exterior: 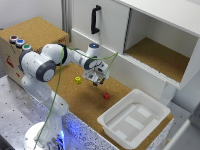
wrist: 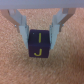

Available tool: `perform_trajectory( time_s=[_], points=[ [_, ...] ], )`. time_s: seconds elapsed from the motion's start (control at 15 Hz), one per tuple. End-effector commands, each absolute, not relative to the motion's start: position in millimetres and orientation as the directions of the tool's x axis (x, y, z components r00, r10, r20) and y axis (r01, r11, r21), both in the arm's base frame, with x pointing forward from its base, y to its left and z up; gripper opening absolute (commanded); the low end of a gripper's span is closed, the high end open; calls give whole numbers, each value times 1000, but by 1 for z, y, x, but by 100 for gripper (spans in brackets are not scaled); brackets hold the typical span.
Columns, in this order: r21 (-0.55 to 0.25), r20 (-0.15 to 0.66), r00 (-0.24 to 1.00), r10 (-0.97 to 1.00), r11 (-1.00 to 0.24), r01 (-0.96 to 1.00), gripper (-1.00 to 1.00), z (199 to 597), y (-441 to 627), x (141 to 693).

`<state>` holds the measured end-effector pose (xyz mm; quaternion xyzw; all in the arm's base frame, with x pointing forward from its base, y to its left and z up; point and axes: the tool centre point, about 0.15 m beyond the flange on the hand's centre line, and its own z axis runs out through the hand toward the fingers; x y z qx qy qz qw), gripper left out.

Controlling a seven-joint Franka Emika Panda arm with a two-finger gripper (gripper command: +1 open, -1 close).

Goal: Grasp the purple block and turn it right

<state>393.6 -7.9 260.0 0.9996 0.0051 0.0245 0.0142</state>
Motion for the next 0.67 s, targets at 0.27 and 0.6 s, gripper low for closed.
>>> perform_trajectory(
  time_s=[0.27, 0.6],
  points=[
    [103, 38, 799, -600, -793, -601, -100, 245, 24, 375],
    [4, 1, 510, -860, -510, -860, -100, 239, -8, 384]
  ],
)
